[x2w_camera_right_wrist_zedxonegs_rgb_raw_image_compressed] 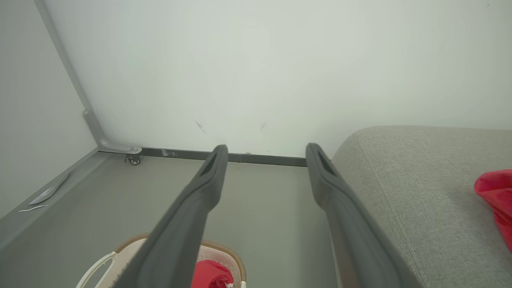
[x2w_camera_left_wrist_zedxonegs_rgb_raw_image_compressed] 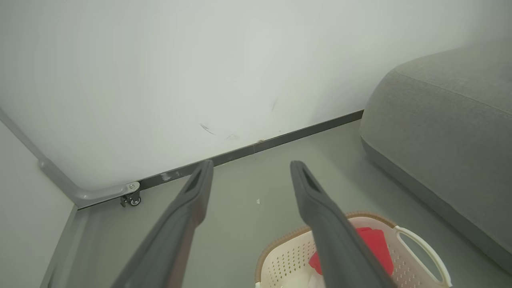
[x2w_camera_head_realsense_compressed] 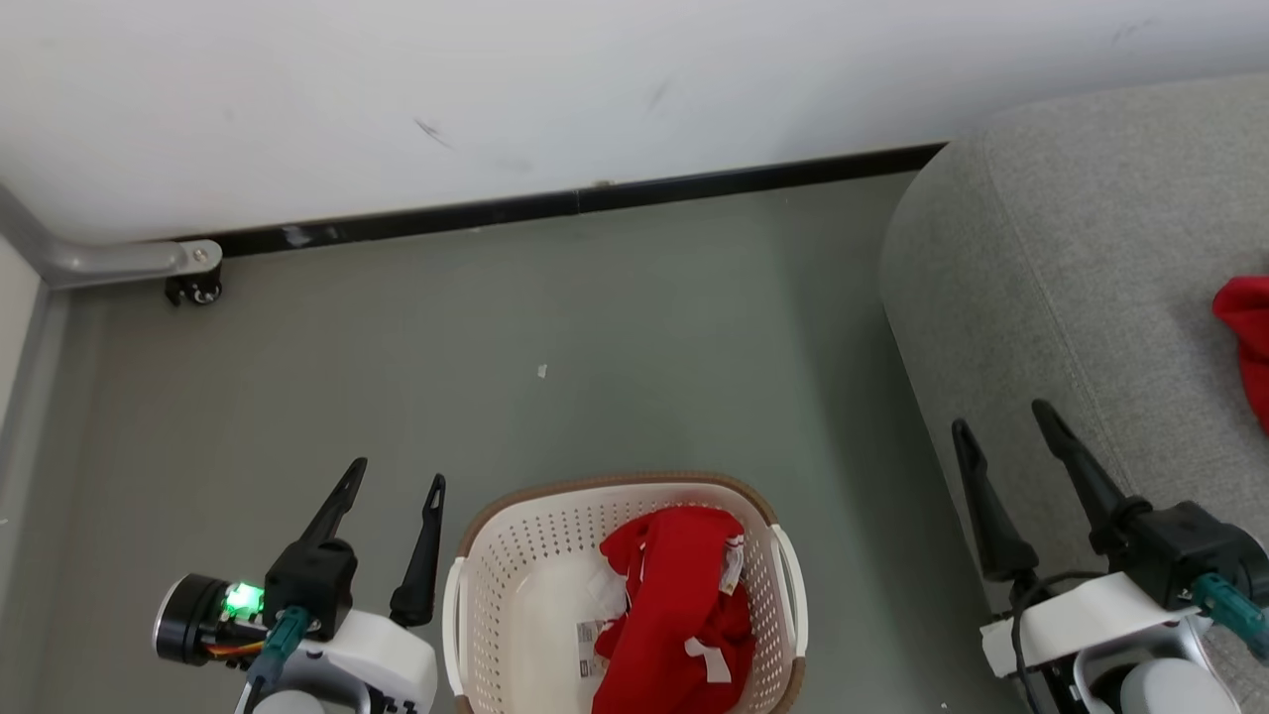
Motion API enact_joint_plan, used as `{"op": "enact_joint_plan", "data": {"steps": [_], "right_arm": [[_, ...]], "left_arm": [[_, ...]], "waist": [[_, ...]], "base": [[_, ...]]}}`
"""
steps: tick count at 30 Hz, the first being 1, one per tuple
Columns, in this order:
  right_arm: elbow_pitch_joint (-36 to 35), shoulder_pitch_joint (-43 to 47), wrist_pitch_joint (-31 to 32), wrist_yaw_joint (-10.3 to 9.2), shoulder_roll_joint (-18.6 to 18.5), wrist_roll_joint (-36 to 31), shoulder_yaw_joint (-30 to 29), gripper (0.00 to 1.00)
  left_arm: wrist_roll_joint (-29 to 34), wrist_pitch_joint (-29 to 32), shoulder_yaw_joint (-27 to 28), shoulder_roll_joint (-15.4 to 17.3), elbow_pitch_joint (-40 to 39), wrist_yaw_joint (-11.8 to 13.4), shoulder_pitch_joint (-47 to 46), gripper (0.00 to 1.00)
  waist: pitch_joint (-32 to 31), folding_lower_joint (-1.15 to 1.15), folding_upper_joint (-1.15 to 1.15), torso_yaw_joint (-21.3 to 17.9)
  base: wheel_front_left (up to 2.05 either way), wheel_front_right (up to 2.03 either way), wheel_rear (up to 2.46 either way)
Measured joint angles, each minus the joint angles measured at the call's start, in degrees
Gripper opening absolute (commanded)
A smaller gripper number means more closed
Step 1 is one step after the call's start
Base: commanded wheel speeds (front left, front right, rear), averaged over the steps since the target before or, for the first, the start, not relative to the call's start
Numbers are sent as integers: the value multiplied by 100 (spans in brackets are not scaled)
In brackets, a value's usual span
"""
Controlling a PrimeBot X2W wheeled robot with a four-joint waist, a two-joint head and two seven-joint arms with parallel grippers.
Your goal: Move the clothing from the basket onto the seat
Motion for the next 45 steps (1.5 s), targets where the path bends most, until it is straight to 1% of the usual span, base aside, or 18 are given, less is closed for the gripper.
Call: {"op": "enact_joint_plan", "data": {"steps": [4, 10, 12, 13, 23, 36, 38, 41, 45], "right_arm": [[-81, -103, 0, 0, -1, 23, -54, 100], [-132, -327, -2, 0, -1, 189, -170, 100], [-145, -347, -2, -1, -1, 190, -198, 100], [-152, -414, -2, 0, 0, 212, -244, 100], [-258, -783, -20, 0, 1, 244, -452, 100], [-263, -1333, -62, 0, 1, 461, -364, 100], [-264, -1413, -70, -1, 0, 508, -366, 100], [-260, -1515, -77, 0, 0, 532, -366, 100], [-266, -1635, -77, 0, 0, 589, -365, 100]], "left_arm": [[102, 65, -103, -14, 78, -7, -201, 100], [276, 201, -358, -42, 197, -157, -577, 100], [308, 212, -399, -49, 215, -169, -622, 100], [353, 238, -477, -69, 263, -233, -718, 100], [567, 325, -803, -202, 560, -358, -1055, 100], [836, 456, -1169, -246, 1060, -608, -1470, 100], [873, 456, -1220, -257, 1118, -611, -1541, 100], [920, 464, -1305, -286, 1225, -695, -1632, 100], [978, 465, -1423, -349, 1350, -711, -1672, 100]], "waist": [[223, 0, 0, -39], [660, 0, 0, -121], [724, 0, 0, -135], [854, 0, 0, -165], [1421, 0, 0, -314], [2157, 0, 0, -566], [2260, 0, 0, -611], [2408, 0, 0, -681], [2598, 0, 0, -779]], "base": [[0, 0, 0], [0, 0, 0], [0, 0, 0], [0, 0, 0], [0, 0, 0], [0, 0, 0], [0, 0, 0], [0, 0, 0], [0, 0, 0]]}}
